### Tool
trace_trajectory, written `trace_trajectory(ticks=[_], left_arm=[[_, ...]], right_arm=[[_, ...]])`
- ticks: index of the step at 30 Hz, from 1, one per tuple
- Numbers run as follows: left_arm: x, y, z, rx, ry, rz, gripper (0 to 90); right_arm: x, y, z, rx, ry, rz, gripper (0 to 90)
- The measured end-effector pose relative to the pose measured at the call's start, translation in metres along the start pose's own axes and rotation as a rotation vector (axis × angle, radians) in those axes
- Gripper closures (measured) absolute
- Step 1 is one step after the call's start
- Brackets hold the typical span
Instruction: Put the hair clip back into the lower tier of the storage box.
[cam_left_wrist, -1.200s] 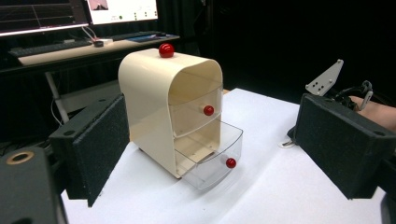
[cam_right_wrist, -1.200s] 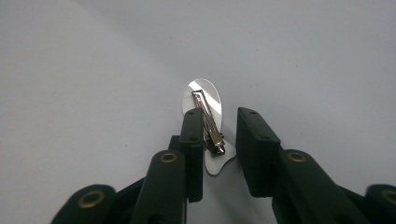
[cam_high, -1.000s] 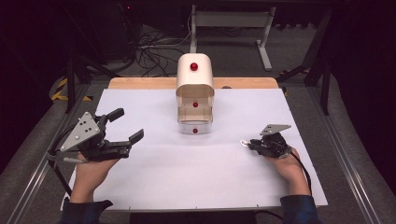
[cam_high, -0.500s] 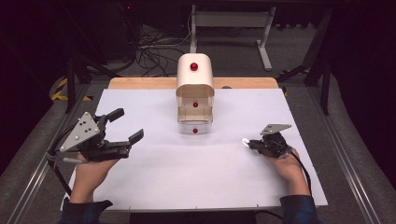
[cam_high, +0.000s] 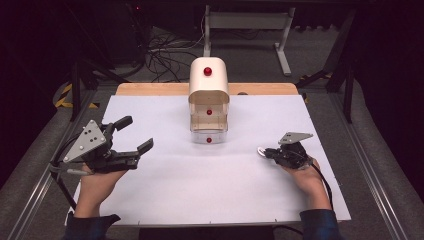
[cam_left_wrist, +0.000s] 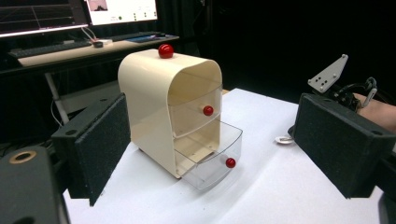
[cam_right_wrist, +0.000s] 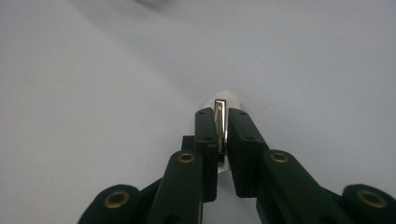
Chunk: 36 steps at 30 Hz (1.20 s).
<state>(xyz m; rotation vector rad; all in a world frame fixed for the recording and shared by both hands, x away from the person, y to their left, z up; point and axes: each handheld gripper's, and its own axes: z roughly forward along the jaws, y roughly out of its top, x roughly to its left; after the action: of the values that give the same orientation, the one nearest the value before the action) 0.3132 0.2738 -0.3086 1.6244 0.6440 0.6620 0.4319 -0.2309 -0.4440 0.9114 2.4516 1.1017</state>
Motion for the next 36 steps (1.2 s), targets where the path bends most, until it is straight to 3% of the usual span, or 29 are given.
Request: trace_trajectory(ticks=[24,36], left_arm=[[-0.001,0.0,0.001,0.002,-0.002,0.002,11.7],[0.0,0.0,0.0,-0.004,-0.001,-0.004,11.7]], right_arm=[[0.01,0.014,-0.01,-0.146,-0.011,0.0,83.5],[0.02,0.024,-0.017,-0.228,-0.057,-0.009,83.5]])
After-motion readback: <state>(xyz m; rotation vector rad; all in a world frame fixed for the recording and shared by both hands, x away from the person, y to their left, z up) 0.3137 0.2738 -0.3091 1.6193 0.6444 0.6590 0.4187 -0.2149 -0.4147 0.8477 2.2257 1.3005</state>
